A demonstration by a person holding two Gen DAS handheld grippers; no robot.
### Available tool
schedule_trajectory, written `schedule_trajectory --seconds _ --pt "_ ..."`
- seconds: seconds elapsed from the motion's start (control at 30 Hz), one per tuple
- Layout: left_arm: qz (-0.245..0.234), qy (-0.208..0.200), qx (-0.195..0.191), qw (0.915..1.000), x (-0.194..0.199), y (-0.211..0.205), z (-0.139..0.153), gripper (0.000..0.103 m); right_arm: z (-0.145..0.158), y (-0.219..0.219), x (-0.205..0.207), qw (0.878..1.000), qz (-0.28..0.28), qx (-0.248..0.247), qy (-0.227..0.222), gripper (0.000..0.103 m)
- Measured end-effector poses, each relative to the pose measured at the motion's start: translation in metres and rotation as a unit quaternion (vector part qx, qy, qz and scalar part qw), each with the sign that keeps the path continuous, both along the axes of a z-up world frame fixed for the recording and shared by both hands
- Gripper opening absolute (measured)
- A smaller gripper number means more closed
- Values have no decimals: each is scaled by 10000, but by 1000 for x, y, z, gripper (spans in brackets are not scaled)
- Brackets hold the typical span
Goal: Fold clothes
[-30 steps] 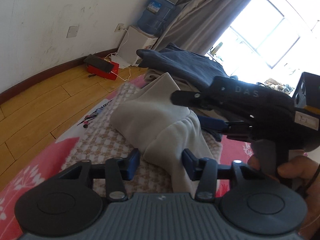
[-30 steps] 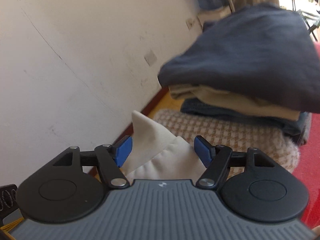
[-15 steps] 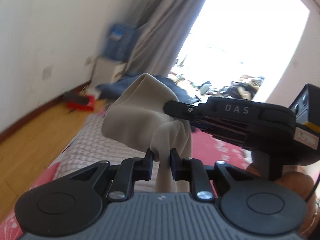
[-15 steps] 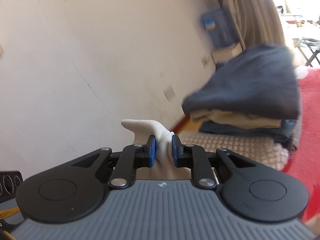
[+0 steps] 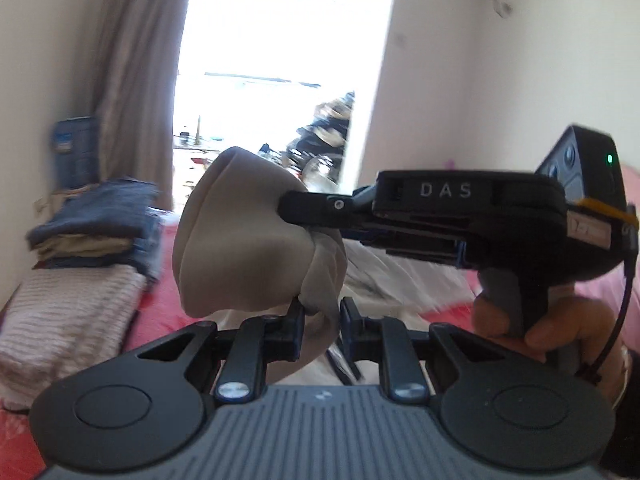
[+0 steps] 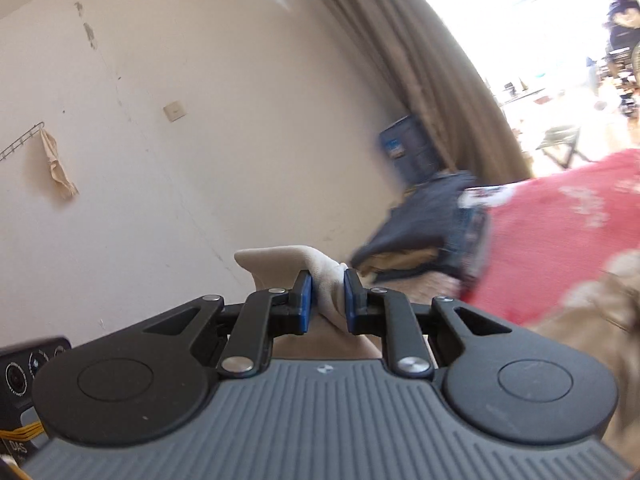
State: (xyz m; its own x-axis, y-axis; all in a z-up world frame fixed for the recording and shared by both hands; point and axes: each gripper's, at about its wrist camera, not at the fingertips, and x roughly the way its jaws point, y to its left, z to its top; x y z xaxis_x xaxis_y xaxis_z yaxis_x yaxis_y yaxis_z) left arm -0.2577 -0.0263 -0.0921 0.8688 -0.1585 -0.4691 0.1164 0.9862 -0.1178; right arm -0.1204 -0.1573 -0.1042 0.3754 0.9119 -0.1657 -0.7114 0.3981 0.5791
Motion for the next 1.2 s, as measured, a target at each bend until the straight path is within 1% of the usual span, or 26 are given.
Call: schedule_trajectory --seconds 0.07,0.1,0.13,0.17,0.2,0.23,0.3,0.33,0.4,0.43,0.47,0.53,0.6,0.63,0.67,0.73,0.83,0.87,0.9,0.97,1.0,1.03,1.1,1.13,1.17,1.2 --pt "-320 244 133 9991 -4 -37 -20 22 -16 -44 -12 9996 -166 71 198 15" --pt "-463 378 209 9980 -4 -54 -34 27 -28 -65 -16 9990 -254 75 346 15" --pt "-529 504 310 9968 -5 -68 -50 28 -40 -85 -19 9982 -343 77 494 15" --pt "-561 683 440 9951 -6 -81 -67 32 -53 -103 -23 9971 -475 10 601 17" --pt "-591 916 567 9924 -5 -93 -84 42 -66 -120 -26 9956 -608 -59 705 18" --pt "-580 1145 625 9898 -4 -101 -103 44 -85 -133 -26 9924 -768 -250 930 20" --pt "-623 1565 711 9831 -4 -111 -136 43 -123 -159 -26 9824 -1087 -637 1382 21" --pt "-610 1740 708 9803 -6 -112 -146 43 -142 -170 -25 9760 -1164 -841 1635 21" --pt "-585 2063 684 9743 -10 -111 -165 43 -177 -191 -27 9579 -1425 -1186 2192 21" --pt "-583 2108 605 9739 -14 -102 -167 43 -188 -203 -31 9507 -1558 -1193 2402 21" --pt "-575 2129 547 9738 -19 -100 -165 44 -196 -216 -35 9452 -1699 -1064 2575 21" --pt "-584 2070 488 9754 -30 -97 -156 46 -204 -245 -48 9351 -1930 -614 2907 21" --pt "-617 1924 512 9780 -34 -97 -147 52 -207 -259 -54 9257 -2084 -287 3145 22" --pt "-642 1846 545 9792 -34 -98 -142 53 -207 -263 -58 9218 -2123 -171 3239 23" --pt "-682 1796 573 9797 -27 -101 -141 53 -206 -267 -61 9186 -2163 -64 3306 27" --pt "-765 1689 624 9807 -15 -106 -140 53 -204 -275 -67 9119 -2242 150 3435 30" --pt "-1021 1491 608 9817 -1 -113 -144 54 -198 -279 -69 9056 -2453 146 3457 34" --pt "-1153 1571 554 9793 4 -118 -150 57 -194 -279 -70 9080 -2476 150 3376 34" --pt "-1283 1677 515 9761 9 -122 -157 58 -192 -280 -68 9078 -2491 15 3374 35" --pt "-1540 2092 560 9640 15 -135 -180 58 -190 -279 -65 9076 -2499 -352 3356 40" --pt "-1654 2284 601 9575 17 -141 -191 57 -191 -277 -65 9082 -2471 -567 3329 41" --pt "-1703 2365 719 9539 15 -146 -201 57 -193 -274 -63 9070 -2448 -789 3336 41" --pt "-1716 2109 980 9573 3 -152 -204 58 -200 -270 -62 8990 -2412 -1203 3451 43" --pt "-1707 2091 982 9578 0 -151 -201 58 -203 -270 -63 8955 -2386 -1289 3527 45" --pt "-1646 2094 857 9601 -4 -147 -196 58 -205 -269 -64 8920 -2360 -1371 3604 48" --pt "-1582 2090 722 9623 -7 -141 -191 58 -207 -270 -66 8897 -2339 -1331 3689 50"
